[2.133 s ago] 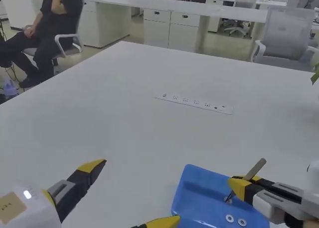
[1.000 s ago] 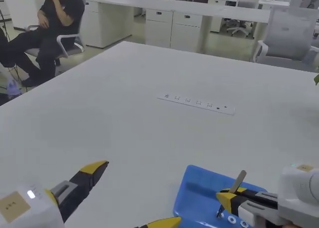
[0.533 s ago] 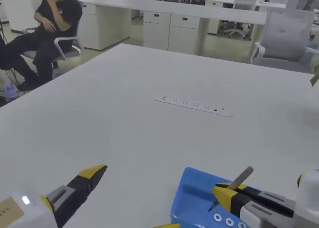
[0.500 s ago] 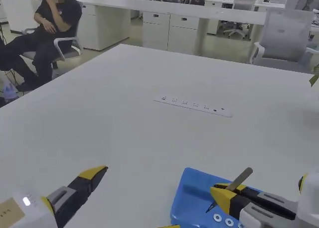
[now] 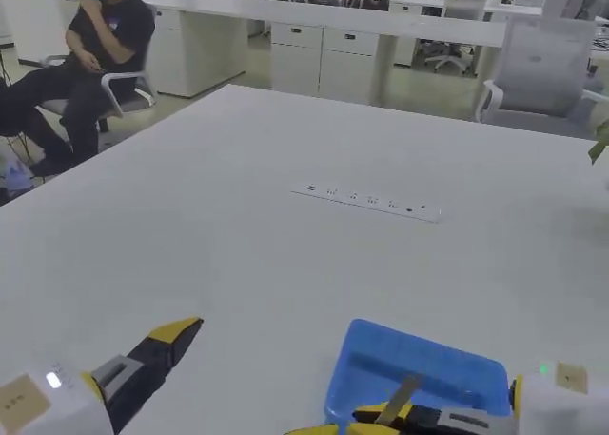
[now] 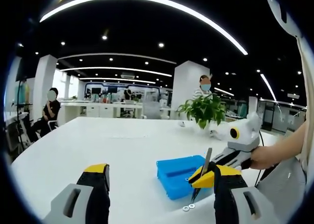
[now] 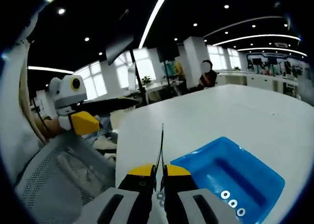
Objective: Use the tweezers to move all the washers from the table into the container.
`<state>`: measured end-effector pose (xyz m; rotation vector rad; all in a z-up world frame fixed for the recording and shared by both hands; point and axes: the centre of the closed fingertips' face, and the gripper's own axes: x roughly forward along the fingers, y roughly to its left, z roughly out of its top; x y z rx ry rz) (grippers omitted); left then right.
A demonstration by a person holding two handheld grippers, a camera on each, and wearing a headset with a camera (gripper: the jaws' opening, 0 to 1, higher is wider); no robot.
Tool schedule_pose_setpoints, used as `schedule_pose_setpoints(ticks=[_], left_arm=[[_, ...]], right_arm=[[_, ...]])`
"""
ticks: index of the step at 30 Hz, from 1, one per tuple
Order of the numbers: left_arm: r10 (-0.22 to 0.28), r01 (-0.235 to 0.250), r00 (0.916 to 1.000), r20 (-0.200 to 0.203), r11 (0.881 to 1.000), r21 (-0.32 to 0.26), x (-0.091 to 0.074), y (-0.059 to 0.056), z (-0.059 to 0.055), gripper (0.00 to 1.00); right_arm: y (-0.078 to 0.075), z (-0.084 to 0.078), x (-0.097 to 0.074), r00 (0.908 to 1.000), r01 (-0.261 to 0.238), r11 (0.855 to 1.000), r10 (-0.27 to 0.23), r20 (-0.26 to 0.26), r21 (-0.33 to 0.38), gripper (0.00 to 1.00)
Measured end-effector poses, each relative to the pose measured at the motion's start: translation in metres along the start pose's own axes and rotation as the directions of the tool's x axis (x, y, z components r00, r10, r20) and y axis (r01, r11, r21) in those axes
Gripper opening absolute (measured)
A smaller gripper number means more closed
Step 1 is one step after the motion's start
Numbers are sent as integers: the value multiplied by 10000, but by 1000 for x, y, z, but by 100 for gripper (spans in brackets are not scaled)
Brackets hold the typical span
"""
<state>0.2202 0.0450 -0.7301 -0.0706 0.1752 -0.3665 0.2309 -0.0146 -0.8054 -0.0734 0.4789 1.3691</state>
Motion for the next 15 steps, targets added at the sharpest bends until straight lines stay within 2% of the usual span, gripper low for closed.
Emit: schedule_pose_setpoints(ticks=[4, 8, 11, 15], left_arm=[[80, -80, 10000, -2, 10000, -7, 0, 2, 0, 89], [97, -96, 9999, 86, 9999, -66, 0, 2, 2, 89], [89, -88, 9999, 91, 9999, -90, -1, 2, 2, 89], [70, -69, 9999, 99, 9999, -94, -1, 2, 2, 89]], right_arm=[[-1, -10, 5, 9994, -73, 10000, 73, -350, -15, 4], [-1, -21, 7, 9964, -43, 9991, 7, -850, -416, 4], [-2, -25, 6, 9950, 16, 9988, -65, -994, -490, 4], [-5, -29, 5, 9958, 65, 9991, -102, -910, -413, 4]])
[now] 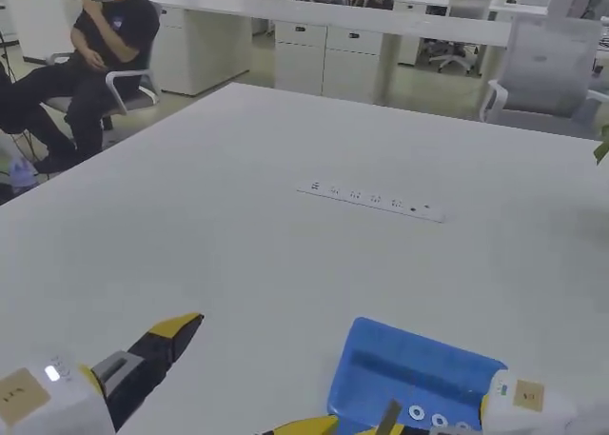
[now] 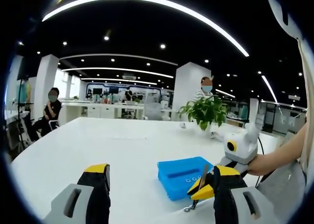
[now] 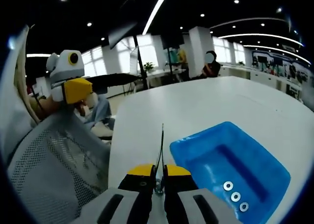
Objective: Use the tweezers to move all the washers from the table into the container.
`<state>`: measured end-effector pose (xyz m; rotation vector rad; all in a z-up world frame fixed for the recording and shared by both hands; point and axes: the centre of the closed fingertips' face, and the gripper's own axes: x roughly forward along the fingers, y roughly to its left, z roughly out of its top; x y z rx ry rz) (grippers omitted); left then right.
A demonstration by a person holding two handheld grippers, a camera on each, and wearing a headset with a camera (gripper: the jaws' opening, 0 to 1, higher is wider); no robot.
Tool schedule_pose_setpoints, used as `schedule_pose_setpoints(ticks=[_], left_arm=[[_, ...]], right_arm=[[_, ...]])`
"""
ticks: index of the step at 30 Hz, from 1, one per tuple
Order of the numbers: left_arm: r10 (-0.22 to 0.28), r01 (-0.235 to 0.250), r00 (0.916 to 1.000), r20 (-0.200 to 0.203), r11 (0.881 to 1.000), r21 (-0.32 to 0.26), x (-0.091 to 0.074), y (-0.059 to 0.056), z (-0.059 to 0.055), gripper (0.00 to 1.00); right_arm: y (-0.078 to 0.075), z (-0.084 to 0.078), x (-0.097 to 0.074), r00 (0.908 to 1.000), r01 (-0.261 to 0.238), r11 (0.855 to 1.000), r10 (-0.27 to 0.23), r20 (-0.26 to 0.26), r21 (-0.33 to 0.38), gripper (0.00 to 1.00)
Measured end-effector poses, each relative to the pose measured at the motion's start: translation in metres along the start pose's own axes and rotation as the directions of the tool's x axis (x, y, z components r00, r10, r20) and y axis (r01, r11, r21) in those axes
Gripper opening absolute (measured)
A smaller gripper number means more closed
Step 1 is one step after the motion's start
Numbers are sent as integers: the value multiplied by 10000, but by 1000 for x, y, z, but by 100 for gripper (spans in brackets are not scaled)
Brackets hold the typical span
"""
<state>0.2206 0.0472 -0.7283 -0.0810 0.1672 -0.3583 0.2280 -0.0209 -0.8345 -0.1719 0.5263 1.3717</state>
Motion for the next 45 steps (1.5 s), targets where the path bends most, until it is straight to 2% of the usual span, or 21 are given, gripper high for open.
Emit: schedule_pose_setpoints(ticks=[3, 16, 26, 29, 32, 34, 37, 38, 42, 43, 45], left_arm=[[-20, 20, 10000, 10, 10000, -15, 0, 0, 0, 89], [-10, 10, 10000, 38, 10000, -66, -1, 0, 1, 88], [-13, 14, 10000, 54, 9999, -103, 0, 0, 1, 88], [-4, 4, 10000, 11, 10000, -89, 0, 0, 0, 88], [-15, 16, 10000, 42, 10000, -89, 0, 0, 1, 88], [-21, 22, 10000, 65, 9999, -115, 0, 0, 1, 88], [-3, 4, 10000, 72, 9999, -107, -1, 1, 1, 88], [-12, 13, 10000, 76, 9999, -115, -1, 1, 1, 88], [-45, 47, 9999, 104, 9999, -138, -1, 0, 1, 88], [-45, 46, 9999, 92, 9999, -111, -1, 0, 1, 88], [-81, 82, 9999, 76, 9999, -108, -1, 0, 0, 88]], right_arm=[[0, 1, -1, 9999, -16, 9996, 13, 127, 273, 4], [9, 0, -2, 9997, -258, 9996, 258, -33, -97, 4], [10, -1, -1, 9995, -292, 9996, 291, 82, 67, 4], [14, -1, -1, 9995, -318, 9989, 318, -28, -349, 4], [19, -2, 1, 9995, -325, 9933, 320, -56, -1106, 4], [23, -2, 1, 9995, -319, 9855, 315, -52, -1665, 4], [30, -4, 3, 9991, -397, 9637, 341, -260, -2641, 4], [31, -4, 3, 9990, -412, 9626, 348, -287, -2677, 4], [35, -6, 5, 9986, -467, 9437, 355, -400, -3275, 4], [36, -6, 5, 9985, -459, 9329, 322, -440, -3571, 4], [37, -7, 5, 9984, -442, 9310, 287, -482, -3623, 4]])
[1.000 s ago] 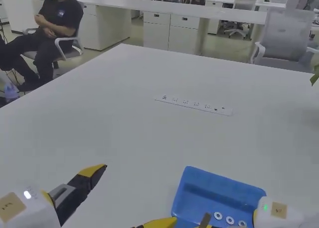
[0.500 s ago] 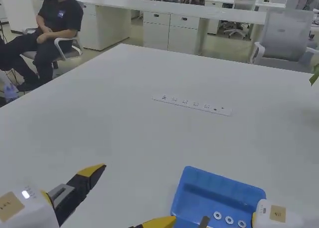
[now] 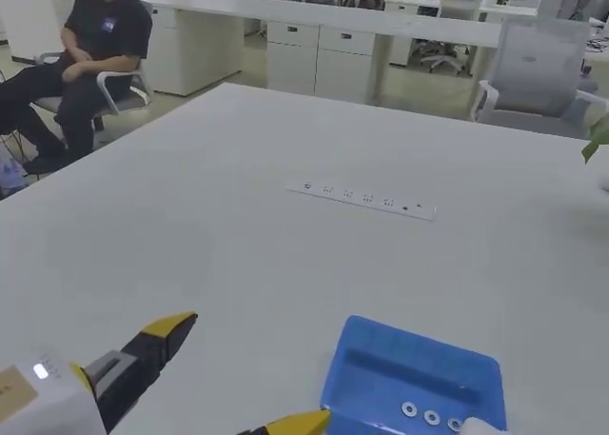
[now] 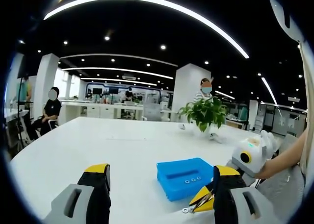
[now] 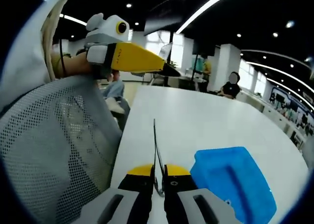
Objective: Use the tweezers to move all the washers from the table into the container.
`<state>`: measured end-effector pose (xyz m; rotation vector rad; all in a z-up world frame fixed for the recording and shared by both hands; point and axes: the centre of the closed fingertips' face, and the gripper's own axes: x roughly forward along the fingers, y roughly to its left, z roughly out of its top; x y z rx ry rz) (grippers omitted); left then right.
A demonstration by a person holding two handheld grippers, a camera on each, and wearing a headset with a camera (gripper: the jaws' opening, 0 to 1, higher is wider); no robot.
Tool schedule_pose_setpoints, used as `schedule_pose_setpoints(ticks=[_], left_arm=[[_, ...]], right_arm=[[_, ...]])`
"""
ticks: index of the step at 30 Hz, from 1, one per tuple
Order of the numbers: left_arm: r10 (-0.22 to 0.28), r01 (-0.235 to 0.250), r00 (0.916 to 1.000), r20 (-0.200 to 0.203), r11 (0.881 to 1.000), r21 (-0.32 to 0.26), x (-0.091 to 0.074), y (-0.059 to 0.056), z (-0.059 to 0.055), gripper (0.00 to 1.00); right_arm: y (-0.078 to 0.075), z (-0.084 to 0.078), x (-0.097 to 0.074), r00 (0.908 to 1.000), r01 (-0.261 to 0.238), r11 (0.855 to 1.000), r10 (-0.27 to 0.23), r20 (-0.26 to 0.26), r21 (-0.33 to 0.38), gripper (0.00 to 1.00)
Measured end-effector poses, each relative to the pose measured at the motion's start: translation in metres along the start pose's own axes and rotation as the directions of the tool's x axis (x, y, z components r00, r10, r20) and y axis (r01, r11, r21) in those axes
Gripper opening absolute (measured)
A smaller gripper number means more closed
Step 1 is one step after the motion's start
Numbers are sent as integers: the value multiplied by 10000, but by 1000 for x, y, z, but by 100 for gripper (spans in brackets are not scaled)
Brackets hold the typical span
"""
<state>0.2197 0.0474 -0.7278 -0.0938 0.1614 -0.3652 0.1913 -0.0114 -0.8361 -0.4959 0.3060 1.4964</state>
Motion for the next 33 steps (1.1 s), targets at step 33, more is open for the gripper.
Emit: schedule_pose_setpoints(ticks=[33], left_arm=[[-231, 233, 9997, -128, 9997, 112, 2, -6, -2, 88]], right_arm=[[-47, 30, -45, 9830, 763, 8959, -1411, 1175, 4376, 3]])
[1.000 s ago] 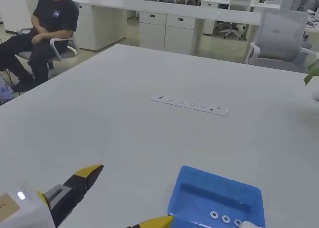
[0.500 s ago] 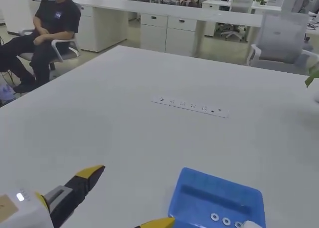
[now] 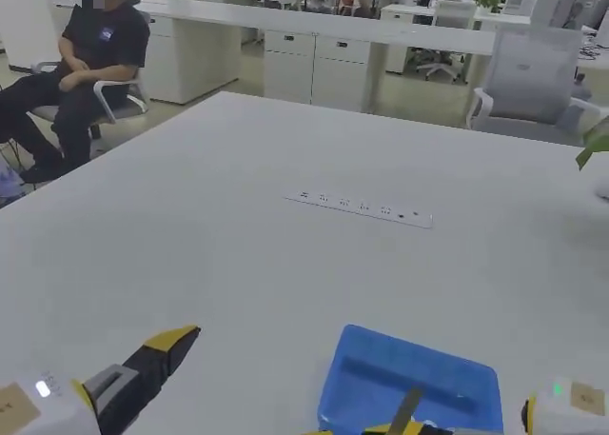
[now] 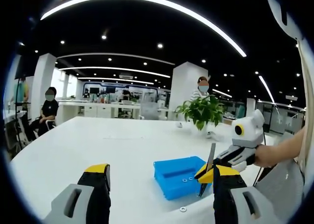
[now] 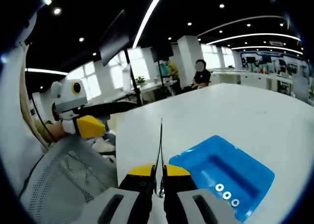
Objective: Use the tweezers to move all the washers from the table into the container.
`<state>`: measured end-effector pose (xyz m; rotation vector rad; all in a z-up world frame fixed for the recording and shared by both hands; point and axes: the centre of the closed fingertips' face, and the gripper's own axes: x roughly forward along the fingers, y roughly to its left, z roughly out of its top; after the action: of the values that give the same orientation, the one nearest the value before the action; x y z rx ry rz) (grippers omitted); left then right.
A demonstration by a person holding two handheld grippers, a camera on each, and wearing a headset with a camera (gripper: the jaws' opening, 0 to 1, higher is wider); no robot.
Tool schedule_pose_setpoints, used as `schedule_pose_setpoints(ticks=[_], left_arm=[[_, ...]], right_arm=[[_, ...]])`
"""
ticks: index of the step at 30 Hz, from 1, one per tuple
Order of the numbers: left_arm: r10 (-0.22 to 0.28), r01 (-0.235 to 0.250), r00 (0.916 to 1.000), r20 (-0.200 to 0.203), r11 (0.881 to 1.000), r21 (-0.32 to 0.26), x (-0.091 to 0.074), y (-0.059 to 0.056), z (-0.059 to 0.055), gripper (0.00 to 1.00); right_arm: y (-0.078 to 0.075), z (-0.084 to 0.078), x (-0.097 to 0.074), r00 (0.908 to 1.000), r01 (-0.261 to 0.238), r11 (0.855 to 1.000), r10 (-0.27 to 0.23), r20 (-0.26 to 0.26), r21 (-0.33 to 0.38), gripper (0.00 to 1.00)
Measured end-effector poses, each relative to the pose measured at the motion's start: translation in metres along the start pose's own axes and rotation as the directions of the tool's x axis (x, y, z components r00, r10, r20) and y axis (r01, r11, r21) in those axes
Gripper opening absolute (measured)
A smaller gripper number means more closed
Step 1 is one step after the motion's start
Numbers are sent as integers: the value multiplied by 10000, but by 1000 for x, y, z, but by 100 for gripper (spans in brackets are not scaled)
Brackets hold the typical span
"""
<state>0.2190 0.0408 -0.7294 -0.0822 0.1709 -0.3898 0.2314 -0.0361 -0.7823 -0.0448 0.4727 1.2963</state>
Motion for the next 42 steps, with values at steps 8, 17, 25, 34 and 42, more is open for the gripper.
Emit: schedule_pose_setpoints(ticks=[8, 17, 25, 34, 42], left_arm=[[66, -65, 10000, -11, 10000, 30, -1, 2, 0, 88], [162, -163, 9999, 56, 9999, 6, -2, 4, 1, 87], [143, -143, 9999, 39, 9999, -24, -2, 3, 1, 87], [157, -157, 9999, 10, 9999, -13, -2, 3, 1, 87], [134, -135, 9999, -42, 9999, -25, -2, 3, 0, 87]], right_arm=[[-20, 28, -6, 9962, 390, 9984, -420, 763, 401, 3], [-44, 44, 0, 9883, 757, 9937, -858, 1263, 826, 3], [-67, 43, 7, 9857, 1209, 9871, -1318, 1053, 1046, 3], [-78, 28, 19, 9910, 1161, 9870, -1226, 538, 1108, 3], [-87, 16, 24, 9915, 1270, 9870, -1293, 170, 984, 3]])
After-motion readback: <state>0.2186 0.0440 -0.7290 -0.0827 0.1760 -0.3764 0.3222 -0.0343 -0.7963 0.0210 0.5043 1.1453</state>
